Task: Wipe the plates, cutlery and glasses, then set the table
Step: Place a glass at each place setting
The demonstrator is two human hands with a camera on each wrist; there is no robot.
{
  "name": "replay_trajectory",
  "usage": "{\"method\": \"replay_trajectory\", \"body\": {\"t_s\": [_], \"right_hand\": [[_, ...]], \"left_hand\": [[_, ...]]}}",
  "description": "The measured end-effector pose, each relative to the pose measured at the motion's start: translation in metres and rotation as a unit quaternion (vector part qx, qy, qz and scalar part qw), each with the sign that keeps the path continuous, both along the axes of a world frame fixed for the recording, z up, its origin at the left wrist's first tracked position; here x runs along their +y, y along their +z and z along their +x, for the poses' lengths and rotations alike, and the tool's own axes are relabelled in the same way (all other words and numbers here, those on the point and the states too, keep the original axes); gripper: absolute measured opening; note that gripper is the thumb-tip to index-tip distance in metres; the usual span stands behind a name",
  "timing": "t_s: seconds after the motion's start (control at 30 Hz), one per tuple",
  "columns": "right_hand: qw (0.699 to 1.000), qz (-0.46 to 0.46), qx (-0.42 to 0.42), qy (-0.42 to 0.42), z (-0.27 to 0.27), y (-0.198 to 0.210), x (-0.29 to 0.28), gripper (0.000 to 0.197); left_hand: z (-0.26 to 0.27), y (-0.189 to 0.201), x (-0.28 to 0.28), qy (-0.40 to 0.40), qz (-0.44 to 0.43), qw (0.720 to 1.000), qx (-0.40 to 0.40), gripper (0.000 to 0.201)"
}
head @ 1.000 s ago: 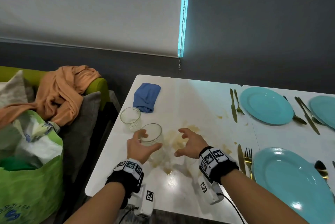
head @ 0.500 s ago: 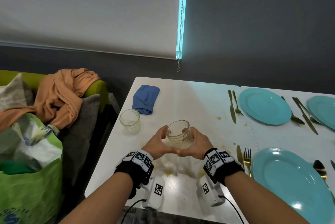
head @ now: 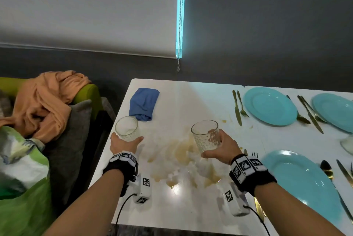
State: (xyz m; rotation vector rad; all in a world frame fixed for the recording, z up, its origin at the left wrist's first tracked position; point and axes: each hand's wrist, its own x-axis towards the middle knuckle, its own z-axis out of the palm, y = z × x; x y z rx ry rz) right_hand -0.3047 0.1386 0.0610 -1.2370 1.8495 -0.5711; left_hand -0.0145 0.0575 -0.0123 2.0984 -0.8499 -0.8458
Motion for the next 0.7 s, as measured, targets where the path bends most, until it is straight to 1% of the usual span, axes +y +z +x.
{"method": "replay_trajectory", "body": {"t_s": [0.07,0.17,0.3,0.43,0.5,0.57,0.7], "right_hand": [[1.0,0.004,0.01,-0.007,-0.006,-0.001,0.002,0.066],[1.0,0.011,0.016,-0.024,-0.014,-0.003,0.005,0.069],[0.998,0.019,0.017,-0.055,-0.028,-0.004,0.01,0.068],[0.995,0.01,-0.001,-0.096,-0.047,-0.001,0.018,0.066],[0.993,0.008,-0.006,-0.118,-0.062,0.0,0.023,0.065],[0.989,0.007,-0.01,-0.146,-0.082,0.0,0.028,0.064],[0.974,0.0,-0.043,-0.222,-0.13,-0.002,0.04,0.067]], "left_hand": [[-0.001,-0.003,-0.005,0.011,-0.017,1.0,0.002,0.106],[-0.004,-0.006,-0.011,0.028,-0.019,0.999,0.019,0.104],[0.003,-0.012,-0.016,0.017,-0.03,0.999,-0.006,0.085],[-0.001,-0.005,-0.017,0.002,-0.031,0.999,-0.028,0.076],[-0.011,0.003,-0.016,-0.014,-0.046,0.998,-0.036,0.074],[-0.027,0.012,-0.018,-0.033,-0.063,0.997,-0.04,0.076],[-0.084,0.03,-0.021,-0.096,-0.089,0.991,-0.031,0.082]]}}
